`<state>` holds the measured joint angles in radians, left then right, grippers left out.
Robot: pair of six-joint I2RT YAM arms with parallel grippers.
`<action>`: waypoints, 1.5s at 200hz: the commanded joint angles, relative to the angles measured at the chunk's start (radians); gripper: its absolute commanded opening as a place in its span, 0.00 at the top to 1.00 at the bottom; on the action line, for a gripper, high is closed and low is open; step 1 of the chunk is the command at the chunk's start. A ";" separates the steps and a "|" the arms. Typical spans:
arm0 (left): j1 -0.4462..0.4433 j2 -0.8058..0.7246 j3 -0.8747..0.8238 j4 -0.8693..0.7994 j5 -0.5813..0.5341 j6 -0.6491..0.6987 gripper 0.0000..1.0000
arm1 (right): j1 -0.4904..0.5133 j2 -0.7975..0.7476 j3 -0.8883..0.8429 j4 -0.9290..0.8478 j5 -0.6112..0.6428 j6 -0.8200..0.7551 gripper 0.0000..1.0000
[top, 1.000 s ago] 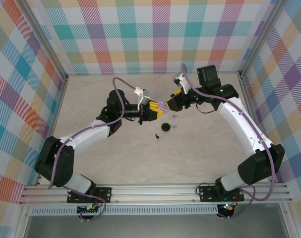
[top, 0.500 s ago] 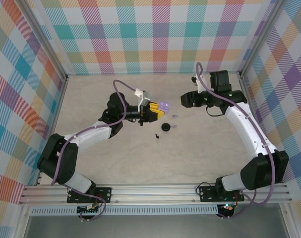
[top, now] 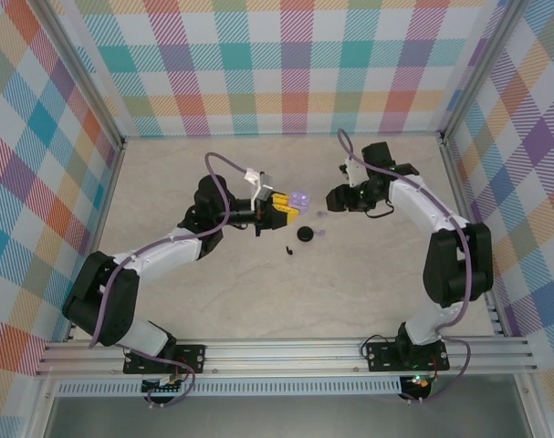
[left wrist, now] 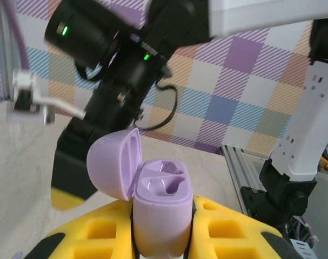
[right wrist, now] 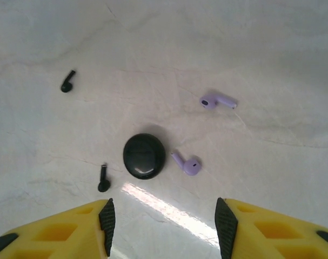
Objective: Insert the wireless bluetooth earbuds into the charging case
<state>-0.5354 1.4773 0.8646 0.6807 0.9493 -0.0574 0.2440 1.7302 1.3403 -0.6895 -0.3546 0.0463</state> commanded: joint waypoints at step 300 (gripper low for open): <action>-0.001 -0.074 0.009 -0.109 0.007 0.092 0.95 | 0.109 0.520 0.468 -0.221 0.200 -0.384 0.39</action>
<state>-0.5354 1.4292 0.8642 0.5728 0.9489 0.0135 0.3481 2.2215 1.7756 -0.8707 -0.1455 -0.3069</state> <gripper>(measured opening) 0.212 0.611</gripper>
